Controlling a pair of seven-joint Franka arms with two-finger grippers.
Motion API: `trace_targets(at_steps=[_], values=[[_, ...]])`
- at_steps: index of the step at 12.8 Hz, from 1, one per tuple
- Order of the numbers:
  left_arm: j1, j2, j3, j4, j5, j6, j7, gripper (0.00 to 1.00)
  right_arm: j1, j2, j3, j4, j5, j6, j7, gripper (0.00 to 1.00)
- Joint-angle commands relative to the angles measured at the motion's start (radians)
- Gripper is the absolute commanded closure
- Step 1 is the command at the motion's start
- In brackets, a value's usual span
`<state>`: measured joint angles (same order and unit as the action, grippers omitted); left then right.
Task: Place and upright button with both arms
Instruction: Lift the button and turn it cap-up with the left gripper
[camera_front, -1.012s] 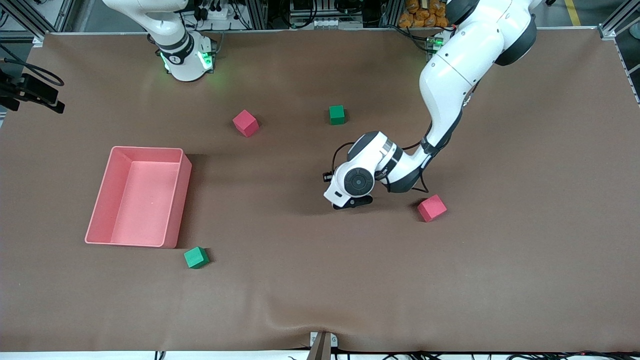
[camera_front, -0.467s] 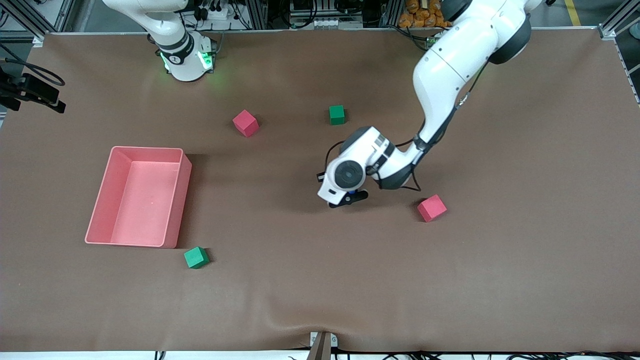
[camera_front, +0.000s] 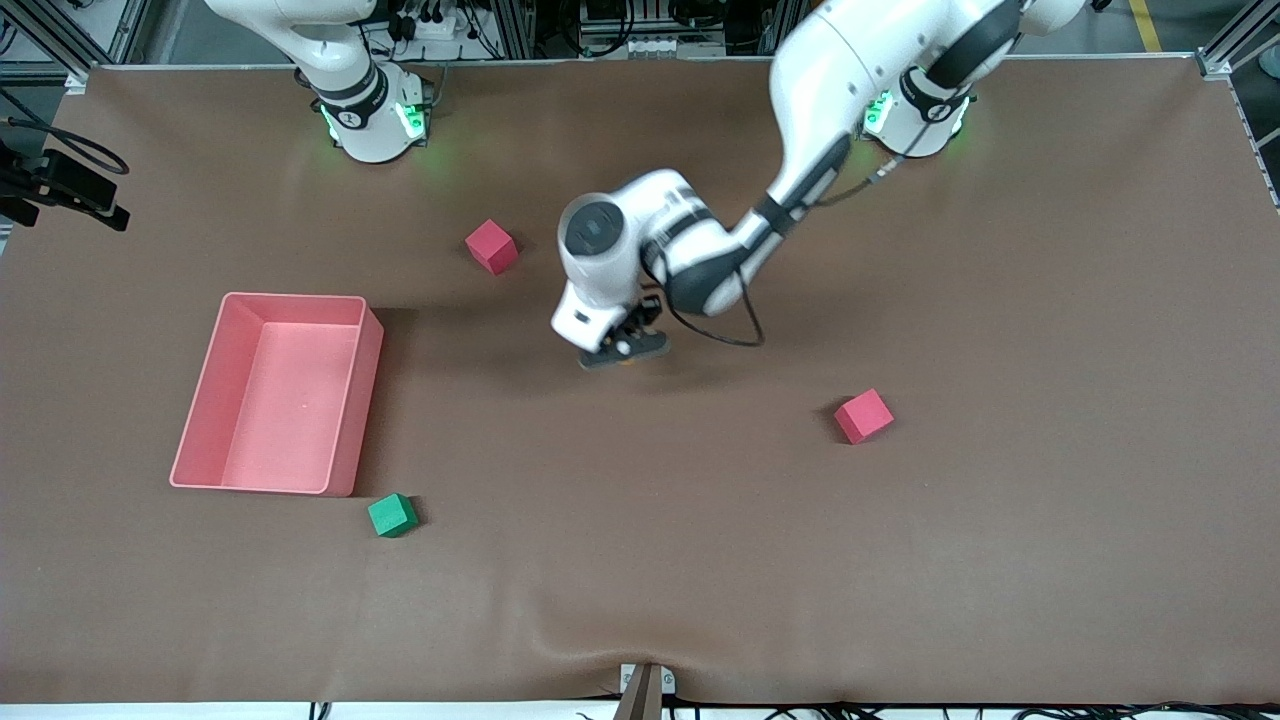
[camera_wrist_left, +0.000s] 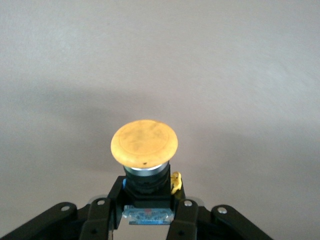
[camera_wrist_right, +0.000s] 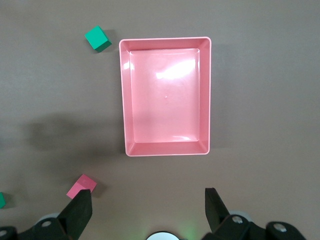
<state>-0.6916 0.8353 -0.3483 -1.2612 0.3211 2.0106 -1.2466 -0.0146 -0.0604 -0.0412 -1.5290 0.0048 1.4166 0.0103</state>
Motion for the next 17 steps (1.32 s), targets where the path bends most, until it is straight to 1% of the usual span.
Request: trace_targets(at_steps=[1,3,6,7,8,9,11,12,14,15,17], values=[[-0.083,-0.012,0.028,-0.006,0.129,0.005,-0.060,1.00,0.012,0.011,-0.003,0.016,0.009,0.001,0.002,0.00],[-0.146,-0.007,0.040,-0.004,0.261,0.005,-0.208,1.00,0.012,0.017,-0.003,0.018,0.007,0.002,0.004,0.00],[-0.216,-0.010,0.054,-0.006,0.321,0.004,-0.337,1.00,0.015,0.020,-0.002,0.018,0.015,-0.004,0.016,0.00],[-0.247,-0.004,0.066,-0.009,0.388,0.004,-0.408,1.00,0.018,0.019,-0.002,0.018,0.015,-0.011,0.017,0.00],[-0.282,0.002,0.083,-0.017,0.494,0.004,-0.487,1.00,0.016,0.020,-0.002,0.018,0.015,-0.008,0.017,0.00],[-0.299,0.016,0.088,-0.023,0.597,0.004,-0.572,1.00,0.016,0.020,-0.002,0.018,0.017,-0.005,0.017,0.00],[-0.309,0.040,0.088,-0.024,0.747,0.004,-0.718,1.00,0.019,0.020,-0.003,0.018,0.005,-0.002,0.013,0.00],[-0.331,0.047,0.088,-0.027,0.809,0.004,-0.769,1.00,0.019,0.025,-0.003,0.016,0.006,-0.001,0.013,0.00],[-0.347,0.054,0.091,-0.070,0.916,0.004,-0.839,1.00,0.019,0.030,-0.002,0.018,0.004,0.002,0.013,0.00],[-0.352,0.070,0.091,-0.079,0.962,0.004,-0.882,1.00,0.018,0.030,-0.003,0.018,0.004,0.004,0.013,0.00],[-0.361,0.119,0.091,-0.083,1.096,0.004,-0.985,1.00,0.016,0.033,-0.003,0.016,0.004,0.018,0.013,0.00]])
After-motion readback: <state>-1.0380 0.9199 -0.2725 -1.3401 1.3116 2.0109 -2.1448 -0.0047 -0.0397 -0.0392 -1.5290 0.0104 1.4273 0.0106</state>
